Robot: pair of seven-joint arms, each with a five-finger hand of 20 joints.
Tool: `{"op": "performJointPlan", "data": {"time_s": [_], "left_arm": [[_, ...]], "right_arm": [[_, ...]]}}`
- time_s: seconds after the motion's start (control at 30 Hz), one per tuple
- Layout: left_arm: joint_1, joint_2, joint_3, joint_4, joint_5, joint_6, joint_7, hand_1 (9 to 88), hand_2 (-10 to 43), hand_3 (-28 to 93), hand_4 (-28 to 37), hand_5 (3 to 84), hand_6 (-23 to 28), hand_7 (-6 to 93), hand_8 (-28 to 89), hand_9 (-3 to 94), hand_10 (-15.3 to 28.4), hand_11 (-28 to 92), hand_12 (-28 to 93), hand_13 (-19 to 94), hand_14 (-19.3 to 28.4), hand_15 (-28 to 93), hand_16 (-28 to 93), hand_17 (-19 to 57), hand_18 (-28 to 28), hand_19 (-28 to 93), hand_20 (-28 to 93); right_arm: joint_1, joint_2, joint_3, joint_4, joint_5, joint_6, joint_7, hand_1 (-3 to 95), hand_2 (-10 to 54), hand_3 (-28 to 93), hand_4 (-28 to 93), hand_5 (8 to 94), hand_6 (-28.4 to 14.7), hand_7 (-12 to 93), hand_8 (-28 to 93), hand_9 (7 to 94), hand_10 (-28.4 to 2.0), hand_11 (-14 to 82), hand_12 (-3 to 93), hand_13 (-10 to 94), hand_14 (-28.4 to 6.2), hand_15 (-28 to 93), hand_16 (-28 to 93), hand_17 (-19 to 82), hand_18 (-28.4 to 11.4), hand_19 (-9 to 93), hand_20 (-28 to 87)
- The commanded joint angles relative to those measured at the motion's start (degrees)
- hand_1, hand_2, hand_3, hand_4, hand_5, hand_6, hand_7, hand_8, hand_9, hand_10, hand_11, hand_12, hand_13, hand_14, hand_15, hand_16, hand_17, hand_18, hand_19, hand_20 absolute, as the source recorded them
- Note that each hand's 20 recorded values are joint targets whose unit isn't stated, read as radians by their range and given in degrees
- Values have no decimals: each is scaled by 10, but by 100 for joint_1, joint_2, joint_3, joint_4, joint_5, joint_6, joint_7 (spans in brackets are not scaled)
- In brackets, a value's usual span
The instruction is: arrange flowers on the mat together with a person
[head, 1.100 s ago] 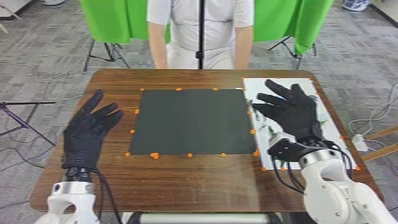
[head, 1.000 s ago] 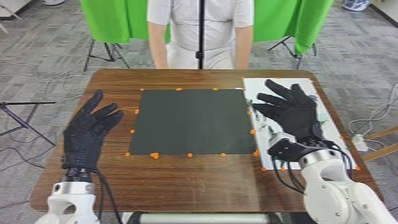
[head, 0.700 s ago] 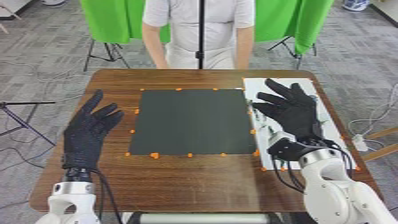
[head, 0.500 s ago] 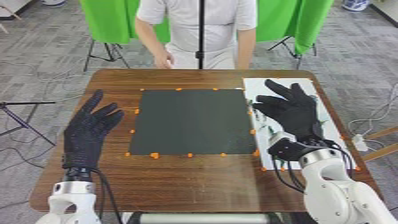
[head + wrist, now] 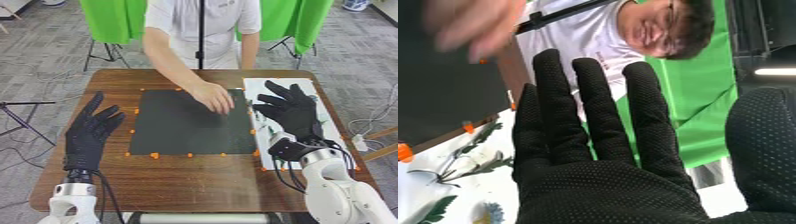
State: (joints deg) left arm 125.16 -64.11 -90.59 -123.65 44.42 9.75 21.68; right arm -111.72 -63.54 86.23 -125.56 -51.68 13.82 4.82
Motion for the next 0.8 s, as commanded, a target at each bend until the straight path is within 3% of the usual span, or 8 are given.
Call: {"op": "performJointPlan", "data": {"time_s": [0.03,0.53,0.67,0.77,0.8], "left_arm": [[2,-23,-8,34,22,-72,44,225,94,734,-278,307,66,131,-97,360,196,284,109,303,251,512,-77,-19,258,685,-126],[54,62,37,29,-40,-5,135,225,94,732,-277,309,67,129,-96,358,196,286,106,294,248,505,-90,-19,262,691,-121],[4,49,-10,24,-21,-51,50,225,94,732,-277,310,67,129,-96,357,195,283,104,294,248,501,-91,-18,262,690,-123],[-49,-23,-96,18,96,-182,-117,225,96,730,-278,310,67,128,-96,356,193,274,100,297,248,489,-94,-16,268,683,-129],[-48,-16,-110,13,108,-209,-109,225,97,726,-279,311,67,126,-96,355,193,267,98,297,249,480,-94,-16,272,679,-134]], "right_arm": [[-30,-5,-27,-41,-22,67,-78,133,137,729,-256,468,-13,145,-129,484,-182,136,142,377,-206,358,111,33,-188,446,178],[-55,-8,-27,-24,-35,-22,-70,133,136,731,-258,468,-12,146,-129,483,-181,135,143,377,-206,357,115,32,-188,444,178],[-38,-12,-38,-21,-42,3,-80,133,136,731,-258,468,-12,145,-129,483,-181,135,143,377,-206,356,115,32,-188,444,178],[-46,-13,-42,-14,-33,20,-82,132,136,732,-258,468,-12,145,-129,483,-181,135,142,377,-206,356,115,32,-188,444,179],[-32,-24,-45,1,-31,-1,-82,132,136,731,-258,468,-12,145,-129,483,-181,135,142,377,-205,355,115,32,-188,443,178]]}}
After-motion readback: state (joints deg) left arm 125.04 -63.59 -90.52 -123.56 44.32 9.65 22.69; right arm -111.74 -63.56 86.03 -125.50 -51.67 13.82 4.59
